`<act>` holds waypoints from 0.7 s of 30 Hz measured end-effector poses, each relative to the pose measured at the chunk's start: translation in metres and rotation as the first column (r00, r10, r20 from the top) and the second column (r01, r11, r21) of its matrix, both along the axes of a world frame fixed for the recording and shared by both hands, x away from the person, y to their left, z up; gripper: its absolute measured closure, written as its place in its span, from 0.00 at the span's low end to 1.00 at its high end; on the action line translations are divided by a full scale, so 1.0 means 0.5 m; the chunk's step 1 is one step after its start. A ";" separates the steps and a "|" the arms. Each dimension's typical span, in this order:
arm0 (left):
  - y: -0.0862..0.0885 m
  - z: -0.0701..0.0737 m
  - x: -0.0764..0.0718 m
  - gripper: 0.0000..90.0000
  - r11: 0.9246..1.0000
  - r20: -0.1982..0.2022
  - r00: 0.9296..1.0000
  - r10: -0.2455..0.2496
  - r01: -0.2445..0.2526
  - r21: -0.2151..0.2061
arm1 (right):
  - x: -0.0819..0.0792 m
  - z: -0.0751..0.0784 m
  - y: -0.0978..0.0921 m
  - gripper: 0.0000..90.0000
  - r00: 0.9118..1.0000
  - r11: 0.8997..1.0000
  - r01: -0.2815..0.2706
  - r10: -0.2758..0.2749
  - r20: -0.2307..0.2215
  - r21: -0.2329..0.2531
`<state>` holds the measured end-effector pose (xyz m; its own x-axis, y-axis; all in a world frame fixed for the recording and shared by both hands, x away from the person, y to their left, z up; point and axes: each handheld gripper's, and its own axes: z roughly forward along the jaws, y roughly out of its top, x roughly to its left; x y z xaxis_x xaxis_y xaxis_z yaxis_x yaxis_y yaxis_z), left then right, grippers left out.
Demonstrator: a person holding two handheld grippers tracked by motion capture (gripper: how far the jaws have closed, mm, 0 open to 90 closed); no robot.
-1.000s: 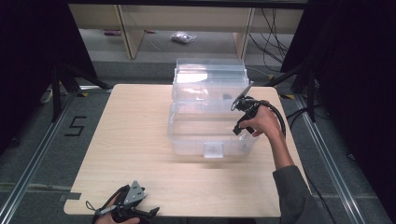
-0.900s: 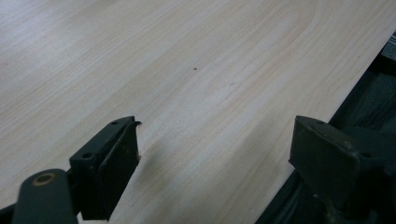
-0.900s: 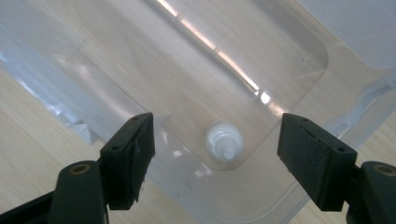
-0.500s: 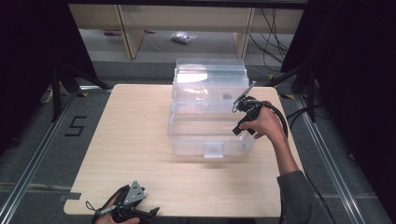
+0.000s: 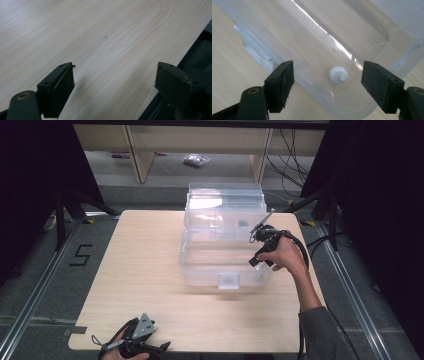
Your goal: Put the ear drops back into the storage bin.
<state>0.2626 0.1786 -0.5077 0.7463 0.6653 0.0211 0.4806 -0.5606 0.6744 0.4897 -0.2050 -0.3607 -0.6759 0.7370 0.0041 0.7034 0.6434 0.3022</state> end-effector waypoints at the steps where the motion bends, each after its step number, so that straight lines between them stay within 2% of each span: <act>1: -0.001 0.000 -0.001 0.17 1.000 -0.004 1.000 -0.004 0.004 -0.010 | -0.001 0.000 0.001 0.30 1.000 1.000 0.003 -0.003 0.003 0.010; 3: 0.001 0.001 0.000 0.17 1.000 0.001 1.000 -0.003 0.003 0.003 | -0.002 0.000 0.002 0.30 1.000 1.000 -0.003 0.002 0.005 0.013; 7: 0.000 0.001 -0.001 0.17 1.000 -0.002 1.000 -0.001 0.001 -0.010 | -0.007 0.002 -0.001 0.29 1.000 1.000 0.011 -0.012 0.010 0.017; 8: 0.002 0.002 0.000 0.17 1.000 -0.002 1.000 -0.014 0.014 0.010 | -0.009 0.003 -0.002 0.29 1.000 1.000 0.013 -0.013 0.017 0.010; 10: 0.000 0.000 0.000 0.17 1.000 0.001 1.000 0.000 0.000 0.001 | -0.012 0.005 -0.003 0.28 1.000 1.000 0.014 -0.014 0.013 0.016; 13: 0.000 0.000 0.000 0.17 1.000 0.001 1.000 -0.001 0.001 0.003 | -0.018 0.011 -0.004 0.28 0.999 1.000 0.010 -0.011 0.032 0.022; 14: 0.000 0.000 0.000 0.17 1.000 0.001 1.000 0.000 0.000 0.002 | -0.018 0.012 -0.006 0.28 0.999 1.000 -0.007 0.006 0.046 0.021; 15: 0.000 0.000 0.000 0.17 1.000 0.001 1.000 0.002 -0.002 0.001 | -0.022 0.014 -0.005 0.28 0.999 1.000 0.012 -0.013 0.037 0.022; 17: 0.001 0.000 0.000 0.17 1.000 0.001 1.000 0.000 0.000 0.002 | -0.028 0.017 -0.006 0.28 0.998 1.000 -0.010 0.009 0.057 0.022; 18: 0.001 0.000 0.000 0.17 1.000 0.001 1.000 0.000 0.000 0.002 | -0.034 0.018 -0.003 0.28 0.999 1.000 0.011 -0.012 0.044 0.027; 19: 0.001 0.000 0.000 0.17 1.000 0.002 1.000 0.001 -0.001 0.002 | -0.036 0.018 -0.005 0.28 0.998 0.999 -0.017 0.015 0.061 0.032; 21: 0.001 0.000 0.000 0.17 1.000 0.002 1.000 0.002 -0.002 0.001 | -0.045 0.019 -0.004 0.28 0.998 0.999 -0.012 0.010 0.062 0.042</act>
